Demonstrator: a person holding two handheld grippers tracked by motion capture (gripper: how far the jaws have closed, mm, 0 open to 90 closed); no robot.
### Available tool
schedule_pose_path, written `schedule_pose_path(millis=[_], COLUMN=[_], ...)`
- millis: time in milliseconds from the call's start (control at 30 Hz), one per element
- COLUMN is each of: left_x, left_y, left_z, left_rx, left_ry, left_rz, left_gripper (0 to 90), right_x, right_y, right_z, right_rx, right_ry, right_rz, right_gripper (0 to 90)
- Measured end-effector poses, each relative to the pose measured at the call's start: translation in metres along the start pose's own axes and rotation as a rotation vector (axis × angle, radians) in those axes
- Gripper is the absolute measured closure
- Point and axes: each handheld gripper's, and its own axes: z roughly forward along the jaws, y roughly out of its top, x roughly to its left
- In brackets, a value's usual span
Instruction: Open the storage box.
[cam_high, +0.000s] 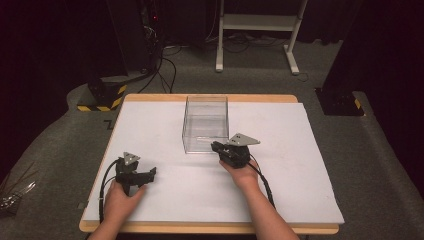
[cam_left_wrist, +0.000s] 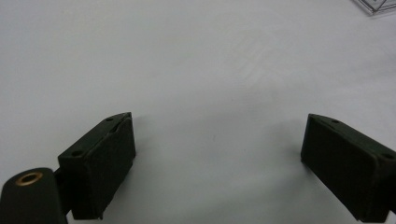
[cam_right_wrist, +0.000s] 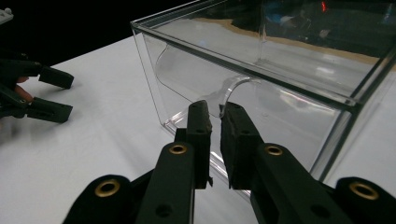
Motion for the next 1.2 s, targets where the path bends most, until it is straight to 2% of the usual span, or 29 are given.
schedule_pose_path(millis=[100, 200, 433, 600, 700, 900, 1200], left_x=[0.0, 0.0, 0.0, 0.0, 0.0, 0.0, 0.0], left_y=[0.0, 0.0, 0.0, 0.0, 0.0, 0.0, 0.0], left_z=[0.0, 0.0, 0.0, 0.0, 0.0, 0.0, 0.0], left_rx=[0.0, 0.0, 0.0, 0.0, 0.001, -0.001, -0.001], left_ry=[0.0, 0.0, 0.0, 0.0, 0.0, -0.001, 0.0], left_rz=[0.0, -0.001, 0.0, 0.0, 0.001, -0.001, 0.0], left_gripper=[10.3, 10.3, 10.3, 10.4, 10.3, 10.3, 10.4], right_x=[-0.001, -0.002, -0.002, -0.003, -0.003, -0.005, 0.0], right_y=[-0.003, -0.004, 0.0, 0.003, 0.003, 0.002, -0.003], right_z=[-0.003, -0.003, 0.002, 0.006, 0.007, 0.004, -0.003], right_rx=[-0.007, -0.008, -0.011, -0.023, -0.013, -0.005, -0.013], right_ry=[-0.001, 0.011, 0.02, 0.04, 0.059, 0.069, 0.084], right_rz=[0.005, 0.005, 0.009, 0.018, 0.01, 0.0, -0.007], right_gripper=[84.2, 75.7, 67.1, 70.9, 76.9, 79.6, 80.9])
